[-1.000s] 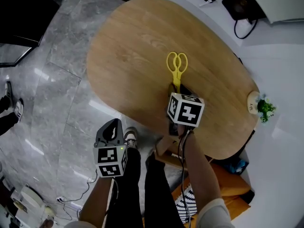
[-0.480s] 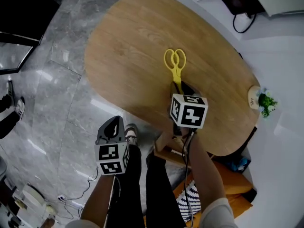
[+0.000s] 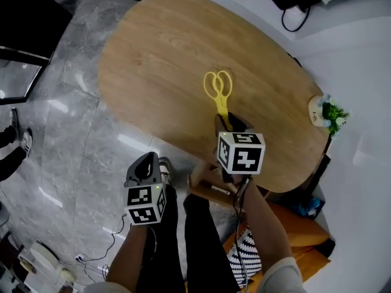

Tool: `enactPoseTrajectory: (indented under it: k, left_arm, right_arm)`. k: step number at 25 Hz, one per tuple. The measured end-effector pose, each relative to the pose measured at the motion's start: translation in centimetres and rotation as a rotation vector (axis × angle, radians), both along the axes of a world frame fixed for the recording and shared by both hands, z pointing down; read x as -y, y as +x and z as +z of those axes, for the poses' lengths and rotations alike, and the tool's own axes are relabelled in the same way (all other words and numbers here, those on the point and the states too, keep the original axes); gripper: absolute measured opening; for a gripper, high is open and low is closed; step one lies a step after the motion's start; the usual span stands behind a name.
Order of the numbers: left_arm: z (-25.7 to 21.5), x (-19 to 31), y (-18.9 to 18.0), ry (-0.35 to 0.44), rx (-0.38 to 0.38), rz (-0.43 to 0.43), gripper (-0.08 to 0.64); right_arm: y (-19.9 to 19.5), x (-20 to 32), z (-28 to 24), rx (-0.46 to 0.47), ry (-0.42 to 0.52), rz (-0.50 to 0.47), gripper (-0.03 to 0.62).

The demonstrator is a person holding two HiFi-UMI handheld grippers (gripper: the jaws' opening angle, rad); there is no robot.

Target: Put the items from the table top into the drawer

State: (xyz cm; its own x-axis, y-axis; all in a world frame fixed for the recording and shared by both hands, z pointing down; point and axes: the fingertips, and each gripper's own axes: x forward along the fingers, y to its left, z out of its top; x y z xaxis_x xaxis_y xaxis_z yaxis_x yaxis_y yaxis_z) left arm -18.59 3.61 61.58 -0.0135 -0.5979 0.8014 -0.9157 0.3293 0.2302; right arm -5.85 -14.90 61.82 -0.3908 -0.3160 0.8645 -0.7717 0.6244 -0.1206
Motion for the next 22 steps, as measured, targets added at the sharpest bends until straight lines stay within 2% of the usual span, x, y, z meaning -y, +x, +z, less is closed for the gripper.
enactPoseTrajectory:
  k: [9,14,22]
  left_arm:
    - [-1.0,-1.8,6.3,0.015,0.001,-0.003,0.008]
    - [-0.9,-3.6,9.5,-0.004,0.009,0.007,0.009]
    - [-0.3,-6.0,13.5,-0.040,-0.025,0.005,0.008]
  right_arm:
    - [7.4,-5.8,-1.2,0.010,-0.039,-0.037,0.112]
    - [10.6,-9.4,-2.0,0.013,-0.061,-0.109,0.112]
    - [14.8,-14.9,-2.6,-0.006,-0.104,-0.242,0.112]
